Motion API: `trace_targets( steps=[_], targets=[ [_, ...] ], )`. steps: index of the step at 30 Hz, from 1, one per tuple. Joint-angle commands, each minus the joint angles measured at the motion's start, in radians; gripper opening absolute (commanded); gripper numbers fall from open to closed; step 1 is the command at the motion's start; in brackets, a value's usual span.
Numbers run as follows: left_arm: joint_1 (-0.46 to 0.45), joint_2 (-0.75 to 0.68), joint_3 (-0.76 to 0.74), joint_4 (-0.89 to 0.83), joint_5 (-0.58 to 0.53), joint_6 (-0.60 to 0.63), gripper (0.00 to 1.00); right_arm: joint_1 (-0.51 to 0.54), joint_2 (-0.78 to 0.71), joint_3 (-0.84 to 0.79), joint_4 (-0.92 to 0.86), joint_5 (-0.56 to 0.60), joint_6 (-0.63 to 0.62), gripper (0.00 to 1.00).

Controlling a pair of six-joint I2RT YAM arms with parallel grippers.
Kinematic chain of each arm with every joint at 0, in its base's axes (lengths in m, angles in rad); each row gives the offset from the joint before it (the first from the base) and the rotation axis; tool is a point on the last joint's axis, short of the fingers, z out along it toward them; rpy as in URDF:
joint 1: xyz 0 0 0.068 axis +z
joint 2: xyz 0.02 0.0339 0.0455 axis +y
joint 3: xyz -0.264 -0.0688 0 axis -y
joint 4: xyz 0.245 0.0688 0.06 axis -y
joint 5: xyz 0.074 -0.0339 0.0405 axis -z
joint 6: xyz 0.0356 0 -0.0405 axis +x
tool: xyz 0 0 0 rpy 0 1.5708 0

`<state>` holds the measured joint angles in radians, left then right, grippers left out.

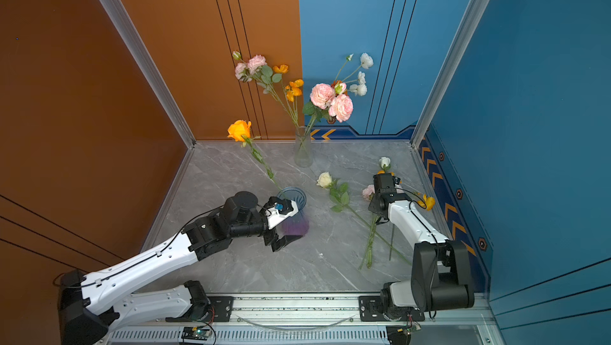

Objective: Arrange the flowers into the vase
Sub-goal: 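Move the right gripper back down onto the pink rose stems in the pile, then close the right gripper on the pink rose stems and lift them upright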

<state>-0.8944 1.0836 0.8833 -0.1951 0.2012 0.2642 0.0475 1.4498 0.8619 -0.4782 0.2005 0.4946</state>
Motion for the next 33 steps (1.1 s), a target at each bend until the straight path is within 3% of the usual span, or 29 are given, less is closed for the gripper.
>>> trace_targets(
  steps=[1, 22, 29, 33],
  targets=[
    [-0.013, -0.022, -0.019, 0.063, -0.156, 0.001, 0.98, -0.026, 0.09, 0.06, 0.026, -0.069, -0.008, 0.24],
    [-0.011, -0.032, -0.029, 0.066, -0.128, 0.018, 0.98, -0.034, 0.245, 0.115, 0.105, -0.069, -0.02, 0.24],
    [-0.011, -0.035, -0.03, 0.066, -0.129, 0.02, 0.98, -0.034, 0.253, 0.121, 0.104, -0.082, -0.024, 0.1],
    [-0.011, -0.038, -0.03, 0.066, -0.128, 0.021, 0.98, -0.034, 0.25, 0.118, 0.104, -0.083, -0.025, 0.07]
  ],
)
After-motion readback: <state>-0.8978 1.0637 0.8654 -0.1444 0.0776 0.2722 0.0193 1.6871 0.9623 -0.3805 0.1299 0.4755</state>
